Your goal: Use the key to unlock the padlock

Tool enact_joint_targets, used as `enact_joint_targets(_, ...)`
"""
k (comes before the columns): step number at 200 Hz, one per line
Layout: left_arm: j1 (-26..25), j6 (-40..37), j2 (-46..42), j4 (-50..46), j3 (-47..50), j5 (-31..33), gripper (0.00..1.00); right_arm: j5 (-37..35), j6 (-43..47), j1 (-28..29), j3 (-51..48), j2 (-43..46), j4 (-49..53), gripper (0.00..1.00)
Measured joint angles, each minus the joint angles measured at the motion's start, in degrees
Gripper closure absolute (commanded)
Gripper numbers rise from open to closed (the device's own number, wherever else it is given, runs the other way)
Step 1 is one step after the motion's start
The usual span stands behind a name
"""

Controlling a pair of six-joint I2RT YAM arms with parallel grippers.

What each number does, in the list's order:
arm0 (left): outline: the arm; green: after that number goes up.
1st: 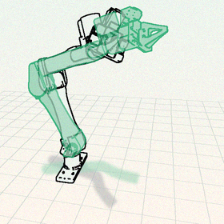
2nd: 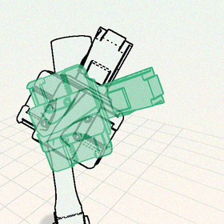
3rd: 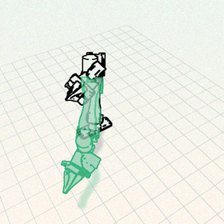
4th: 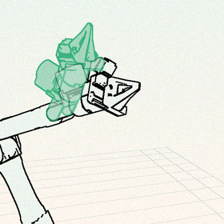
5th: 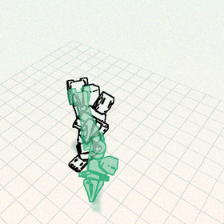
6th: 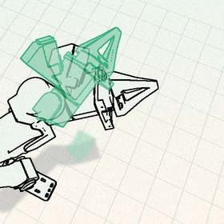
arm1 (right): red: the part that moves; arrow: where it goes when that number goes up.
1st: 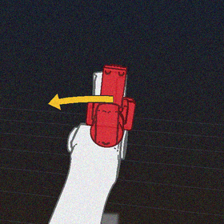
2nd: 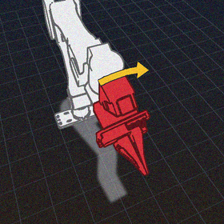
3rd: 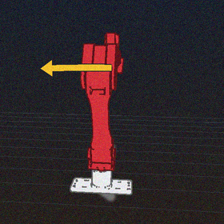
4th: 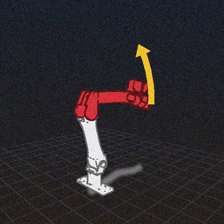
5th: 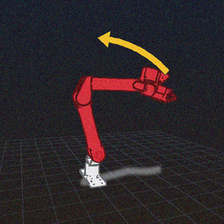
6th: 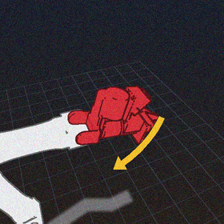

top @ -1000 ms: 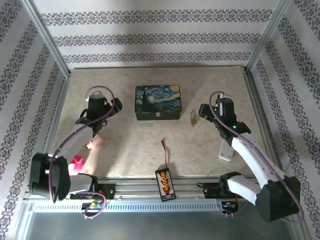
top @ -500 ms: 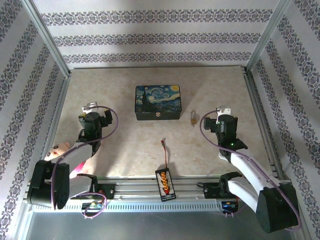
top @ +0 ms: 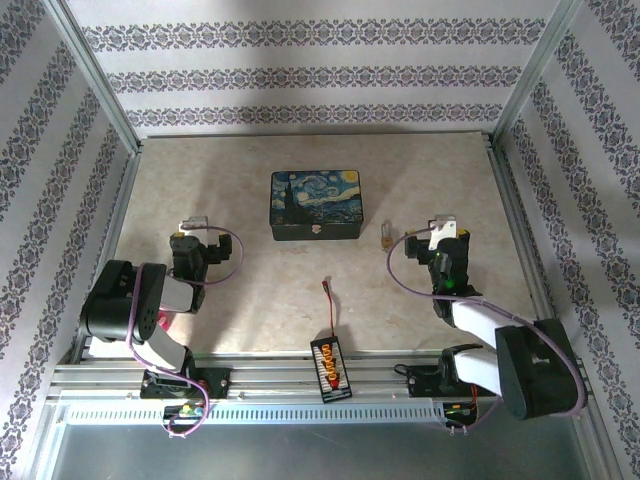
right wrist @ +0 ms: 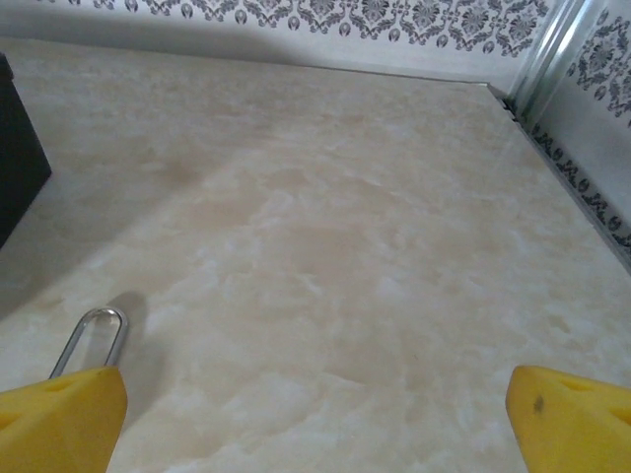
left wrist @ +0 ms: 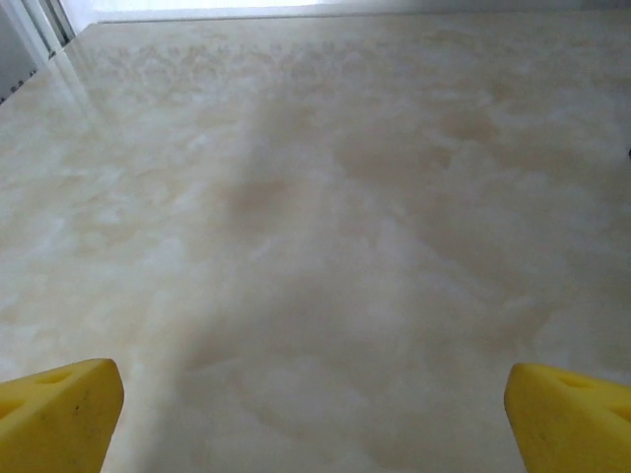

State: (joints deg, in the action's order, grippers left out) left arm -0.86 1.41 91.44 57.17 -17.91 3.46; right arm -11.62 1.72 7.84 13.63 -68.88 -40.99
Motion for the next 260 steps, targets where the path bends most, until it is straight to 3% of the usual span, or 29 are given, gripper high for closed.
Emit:
enact_joint_targets(83, 0.9, -0.2, 0.0, -2.1, -4.4, -5.0, 0.01, 4.8, -0.8, -4.0, 0.1, -19.7, -20.3, 0.02)
enact_joint_targets(131, 0.9, -0.8, 0.0, -2.7, -4.4, -6.0, 0.01, 0.5, -4.4, -6.0, 3.9, -19.6, -19.0, 0.02)
enact_joint_targets(260, 0.9, -1.0, 0.0, -2.8, -4.4, -6.5, 0.01, 0.1, -4.8, -6.0, 4.2, -19.6, -18.4, 0.02)
